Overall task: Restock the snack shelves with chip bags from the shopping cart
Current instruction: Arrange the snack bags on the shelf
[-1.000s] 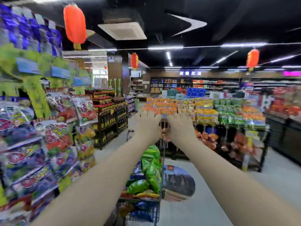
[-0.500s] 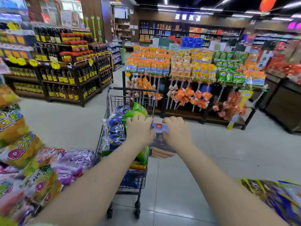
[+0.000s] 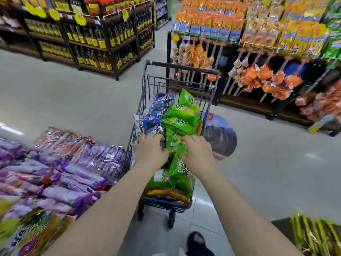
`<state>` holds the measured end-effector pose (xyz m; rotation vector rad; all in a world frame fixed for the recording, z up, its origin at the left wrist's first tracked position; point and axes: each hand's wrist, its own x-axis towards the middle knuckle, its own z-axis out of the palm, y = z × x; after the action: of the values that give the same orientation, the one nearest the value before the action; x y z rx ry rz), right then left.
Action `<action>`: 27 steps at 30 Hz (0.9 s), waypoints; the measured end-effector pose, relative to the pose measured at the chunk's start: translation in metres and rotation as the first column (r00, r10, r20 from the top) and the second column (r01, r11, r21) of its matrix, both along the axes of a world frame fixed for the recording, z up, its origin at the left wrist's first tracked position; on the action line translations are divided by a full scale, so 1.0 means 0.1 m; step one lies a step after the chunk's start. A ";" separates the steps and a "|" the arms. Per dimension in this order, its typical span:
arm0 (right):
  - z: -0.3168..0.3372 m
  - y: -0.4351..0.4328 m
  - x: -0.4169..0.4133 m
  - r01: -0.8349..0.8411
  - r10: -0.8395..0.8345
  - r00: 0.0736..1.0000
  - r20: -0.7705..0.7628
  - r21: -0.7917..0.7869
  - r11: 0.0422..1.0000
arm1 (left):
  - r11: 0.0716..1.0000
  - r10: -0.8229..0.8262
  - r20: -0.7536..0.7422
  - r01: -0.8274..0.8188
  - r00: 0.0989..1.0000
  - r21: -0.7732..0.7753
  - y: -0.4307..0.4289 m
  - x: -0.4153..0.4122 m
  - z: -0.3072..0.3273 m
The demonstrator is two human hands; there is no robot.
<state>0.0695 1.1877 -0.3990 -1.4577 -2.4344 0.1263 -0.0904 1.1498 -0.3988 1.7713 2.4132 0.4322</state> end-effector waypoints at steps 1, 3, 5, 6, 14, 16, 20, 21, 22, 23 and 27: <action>-0.08 0.13 -0.07 -0.035 0.035 0.999 0.009 -0.034 0.999 | 0.999 0.038 0.011 -0.038 0.999 -0.022 0.06 -0.07 -0.09; -0.22 0.39 -0.21 -0.111 0.115 0.993 0.033 -0.092 0.989 | 0.991 0.114 0.011 -0.113 0.993 -0.072 0.15 -0.20 -0.30; -0.34 0.67 -0.35 -0.207 0.216 0.975 0.059 -0.133 0.969 | 0.972 0.198 0.007 -0.195 0.980 -0.134 0.23 -0.28 -0.52; -0.40 0.80 -0.42 -0.264 0.277 0.958 0.073 -0.155 0.952 | 0.954 0.250 0.010 -0.244 0.968 -0.173 0.26 -0.30 -0.61; -0.82 1.63 -0.85 -0.570 0.662 0.743 0.099 -0.424 0.704 | 0.655 0.755 0.207 -0.696 0.622 -0.294 0.37 -0.20 -1.09; -0.94 1.76 -0.96 -0.581 0.706 0.702 0.087 -0.503 0.640 | 0.539 0.835 0.304 -0.793 0.459 -0.284 0.36 -0.19 -1.15; -1.15 1.89 -1.18 -0.546 0.756 0.647 0.102 -0.629 0.553 | 0.325 0.873 0.458 -0.898 0.166 -0.295 0.28 -0.16 -1.28; -1.20 1.90 -1.24 -0.526 0.760 0.639 0.121 -0.651 0.546 | 0.276 0.849 0.523 -0.906 0.074 -0.321 0.28 -0.13 -1.29; -1.23 1.90 -1.29 -0.506 0.761 0.633 0.141 -0.669 0.545 | 0.227 0.800 0.599 -0.902 -0.042 -0.367 0.30 -0.09 -1.31; -1.27 1.90 -1.34 -0.485 0.759 0.631 0.158 -0.683 0.546 | 0.182 0.729 0.665 -0.889 -0.165 -0.420 0.33 -0.06 -1.32; -1.37 1.89 -1.44 -0.415 0.731 0.660 0.174 -0.727 0.547 | 0.139 0.421 0.726 -0.752 -0.544 -0.645 0.50 0.02 -1.45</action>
<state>-0.0750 1.3769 -0.5359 -0.7731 -3.4510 0.9538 -0.0888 1.1999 -0.5439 -0.8388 1.7873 1.4713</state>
